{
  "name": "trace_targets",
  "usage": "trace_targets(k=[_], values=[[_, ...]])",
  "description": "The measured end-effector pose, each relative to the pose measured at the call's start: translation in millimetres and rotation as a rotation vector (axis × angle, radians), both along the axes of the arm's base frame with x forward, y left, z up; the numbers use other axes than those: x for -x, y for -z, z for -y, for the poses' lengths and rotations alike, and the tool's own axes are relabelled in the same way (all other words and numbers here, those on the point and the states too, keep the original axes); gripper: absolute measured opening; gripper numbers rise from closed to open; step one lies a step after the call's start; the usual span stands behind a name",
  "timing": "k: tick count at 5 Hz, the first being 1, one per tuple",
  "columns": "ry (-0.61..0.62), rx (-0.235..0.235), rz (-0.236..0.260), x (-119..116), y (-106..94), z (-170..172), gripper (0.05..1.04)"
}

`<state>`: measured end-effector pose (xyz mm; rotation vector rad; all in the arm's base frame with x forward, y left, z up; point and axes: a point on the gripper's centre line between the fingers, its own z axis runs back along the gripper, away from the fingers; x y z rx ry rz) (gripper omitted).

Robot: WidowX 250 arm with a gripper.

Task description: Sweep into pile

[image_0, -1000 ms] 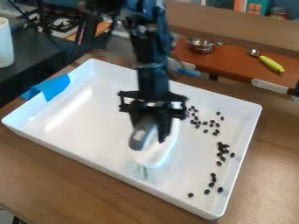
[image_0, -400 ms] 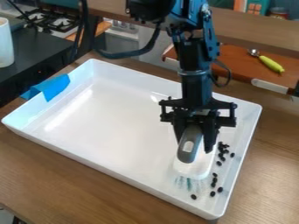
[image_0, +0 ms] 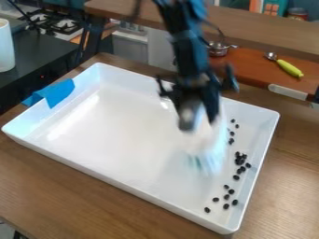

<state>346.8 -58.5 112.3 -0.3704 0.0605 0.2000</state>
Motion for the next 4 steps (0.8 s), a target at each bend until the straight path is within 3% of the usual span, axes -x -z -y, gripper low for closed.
trace_targets(k=[1, 2, 3, 4], values=[[-0.065, 0.054, 0.056, -13, -31.3, -43, 0.492], [-0.078, 0.039, 0.108, -21, -47.1, -74, 0.492], [-0.073, -0.019, 0.062, -26, -31.5, -99, 0.492], [-0.049, -0.091, -0.024, -31, -15.6, -116, 0.492]])
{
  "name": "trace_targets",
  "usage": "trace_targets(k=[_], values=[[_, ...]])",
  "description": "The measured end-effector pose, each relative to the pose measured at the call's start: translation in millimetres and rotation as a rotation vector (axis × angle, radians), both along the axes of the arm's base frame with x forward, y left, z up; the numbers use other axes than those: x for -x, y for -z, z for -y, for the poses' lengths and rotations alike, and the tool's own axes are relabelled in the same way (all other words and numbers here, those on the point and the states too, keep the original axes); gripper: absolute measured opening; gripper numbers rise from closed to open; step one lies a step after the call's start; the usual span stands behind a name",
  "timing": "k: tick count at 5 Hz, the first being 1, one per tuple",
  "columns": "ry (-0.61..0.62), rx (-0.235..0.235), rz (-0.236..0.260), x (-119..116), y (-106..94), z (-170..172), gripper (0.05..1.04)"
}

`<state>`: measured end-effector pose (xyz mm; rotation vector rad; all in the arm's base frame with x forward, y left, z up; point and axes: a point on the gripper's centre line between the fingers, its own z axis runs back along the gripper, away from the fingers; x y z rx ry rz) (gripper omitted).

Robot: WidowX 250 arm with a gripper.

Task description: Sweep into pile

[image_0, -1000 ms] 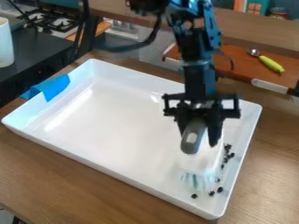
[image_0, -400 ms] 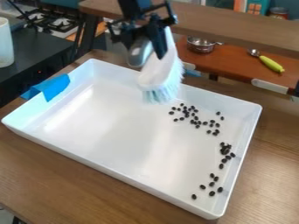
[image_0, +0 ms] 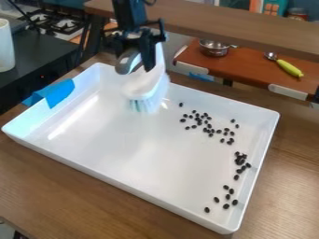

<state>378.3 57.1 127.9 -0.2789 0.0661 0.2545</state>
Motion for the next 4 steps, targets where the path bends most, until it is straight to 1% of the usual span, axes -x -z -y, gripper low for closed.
trace_targets(k=[1, 2, 3, 4], values=[[-0.008, -0.054, -0.078, -2, 16.7, -11, 0.492], [-0.015, -0.105, -0.071, -8, 26.9, -14, 0.492], [0.009, -0.145, -0.057, -11, 34.1, -8, 0.492], [0.010, -0.165, -0.047, -13, 40.2, -1, 0.492]])
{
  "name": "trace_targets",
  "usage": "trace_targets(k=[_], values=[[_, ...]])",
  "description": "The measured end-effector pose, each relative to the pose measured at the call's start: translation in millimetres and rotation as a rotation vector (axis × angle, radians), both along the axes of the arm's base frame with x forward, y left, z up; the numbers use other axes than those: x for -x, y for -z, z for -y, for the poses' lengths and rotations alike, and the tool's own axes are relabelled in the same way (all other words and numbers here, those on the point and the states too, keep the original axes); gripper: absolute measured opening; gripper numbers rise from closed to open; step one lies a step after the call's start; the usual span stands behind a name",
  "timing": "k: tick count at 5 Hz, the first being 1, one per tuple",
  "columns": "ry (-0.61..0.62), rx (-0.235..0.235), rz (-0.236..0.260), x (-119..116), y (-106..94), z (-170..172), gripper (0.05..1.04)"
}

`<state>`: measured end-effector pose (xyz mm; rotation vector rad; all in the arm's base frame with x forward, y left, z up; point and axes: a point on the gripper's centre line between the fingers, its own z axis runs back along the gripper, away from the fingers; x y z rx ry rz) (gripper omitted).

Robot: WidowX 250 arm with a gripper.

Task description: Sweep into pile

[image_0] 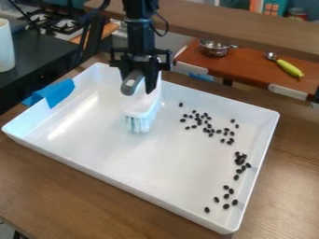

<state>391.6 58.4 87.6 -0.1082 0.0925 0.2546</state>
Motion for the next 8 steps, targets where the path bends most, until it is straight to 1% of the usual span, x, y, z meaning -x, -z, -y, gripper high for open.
trace_targets(k=[1, 2, 3, 4, 5, 6, 8], values=[[0.025, -0.010, 0.003, -2, 2.3, 13, 0.492], [0.033, -0.016, -0.027, -3, 16.2, 27, 0.492], [0.023, -0.013, -0.032, -5, 17.4, 36, 0.492], [0.018, -0.003, -0.043, -7, 18.1, 46, 0.492], [0.025, 0.020, -0.064, -6, 17.6, 58, 0.492], [0.042, 0.048, -0.089, -6, 16.3, 79, 0.492], [0.078, 0.056, -0.135, -7, 17.6, 109, 0.492]])
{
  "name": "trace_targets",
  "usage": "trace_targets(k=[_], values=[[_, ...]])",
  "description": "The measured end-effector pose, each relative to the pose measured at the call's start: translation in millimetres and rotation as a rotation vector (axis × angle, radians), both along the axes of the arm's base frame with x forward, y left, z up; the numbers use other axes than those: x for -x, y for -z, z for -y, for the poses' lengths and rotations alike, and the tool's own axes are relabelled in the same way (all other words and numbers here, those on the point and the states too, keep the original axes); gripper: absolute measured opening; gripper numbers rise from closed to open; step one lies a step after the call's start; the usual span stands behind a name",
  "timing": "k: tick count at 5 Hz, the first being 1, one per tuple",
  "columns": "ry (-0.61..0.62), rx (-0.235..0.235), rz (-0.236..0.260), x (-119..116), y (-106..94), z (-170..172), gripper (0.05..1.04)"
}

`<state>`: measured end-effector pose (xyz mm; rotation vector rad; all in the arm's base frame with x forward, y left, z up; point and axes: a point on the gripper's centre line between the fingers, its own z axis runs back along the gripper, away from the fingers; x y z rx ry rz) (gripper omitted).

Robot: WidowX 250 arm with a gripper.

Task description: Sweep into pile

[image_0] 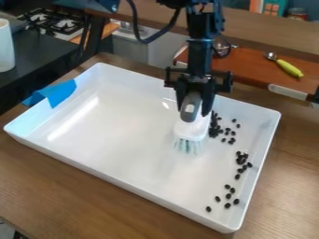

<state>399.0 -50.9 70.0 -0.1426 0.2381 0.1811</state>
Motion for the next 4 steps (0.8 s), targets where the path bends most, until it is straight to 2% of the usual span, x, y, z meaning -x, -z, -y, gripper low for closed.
trace_targets(k=[1, 4], values=[[0.039, 0.001, -0.026, -1.5, 0.5, 12.7, 0.492], [0.207, -0.012, -0.127, -3.9, 1.1, 16.5, 0.492]])
